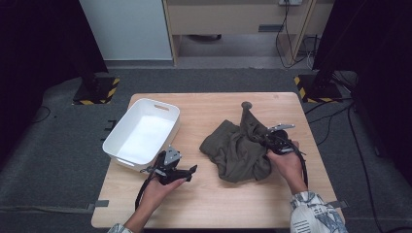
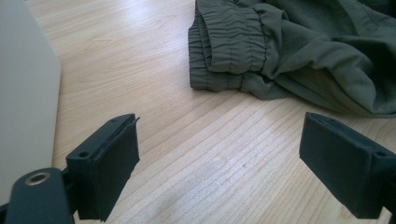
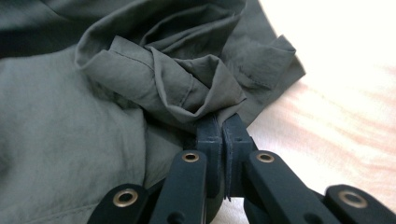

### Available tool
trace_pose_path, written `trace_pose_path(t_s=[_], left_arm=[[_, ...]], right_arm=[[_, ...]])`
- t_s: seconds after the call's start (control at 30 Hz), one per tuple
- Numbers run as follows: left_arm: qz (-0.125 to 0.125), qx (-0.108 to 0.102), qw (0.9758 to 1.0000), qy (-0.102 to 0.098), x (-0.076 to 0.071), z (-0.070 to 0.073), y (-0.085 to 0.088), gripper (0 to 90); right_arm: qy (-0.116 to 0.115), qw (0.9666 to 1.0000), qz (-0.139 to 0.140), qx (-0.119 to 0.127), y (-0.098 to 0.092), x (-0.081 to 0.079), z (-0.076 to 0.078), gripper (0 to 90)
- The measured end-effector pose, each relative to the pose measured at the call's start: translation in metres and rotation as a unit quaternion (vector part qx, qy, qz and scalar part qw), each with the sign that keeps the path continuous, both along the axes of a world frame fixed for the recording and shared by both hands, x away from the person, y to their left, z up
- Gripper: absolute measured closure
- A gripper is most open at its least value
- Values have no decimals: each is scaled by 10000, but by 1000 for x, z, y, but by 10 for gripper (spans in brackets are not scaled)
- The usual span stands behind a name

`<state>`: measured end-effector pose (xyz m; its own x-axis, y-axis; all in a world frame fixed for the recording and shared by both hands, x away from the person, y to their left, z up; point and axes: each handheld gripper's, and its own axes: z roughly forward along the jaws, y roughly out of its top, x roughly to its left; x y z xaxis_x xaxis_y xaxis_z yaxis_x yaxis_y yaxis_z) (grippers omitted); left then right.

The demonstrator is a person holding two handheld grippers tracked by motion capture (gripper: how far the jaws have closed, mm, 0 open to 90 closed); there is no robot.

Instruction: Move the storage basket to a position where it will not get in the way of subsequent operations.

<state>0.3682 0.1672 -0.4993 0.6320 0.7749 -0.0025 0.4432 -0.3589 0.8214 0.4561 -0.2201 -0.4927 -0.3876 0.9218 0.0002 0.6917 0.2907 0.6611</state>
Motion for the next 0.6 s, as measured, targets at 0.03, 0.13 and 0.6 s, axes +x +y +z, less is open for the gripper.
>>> trace_pose_path(t_s=[0.03,0.13,0.6], left_arm=[[-3,2,10000,1,0,0,0,114],[2,5,10000,1,0,0,1,114],[-23,50,10000,1,0,-1,-1,114]], right_arm=[[35,10000,-1,24,-2,0,-3,880],[54,9999,7,113,-3,-1,-7,867],[-750,9960,77,478,10,-15,45,415]])
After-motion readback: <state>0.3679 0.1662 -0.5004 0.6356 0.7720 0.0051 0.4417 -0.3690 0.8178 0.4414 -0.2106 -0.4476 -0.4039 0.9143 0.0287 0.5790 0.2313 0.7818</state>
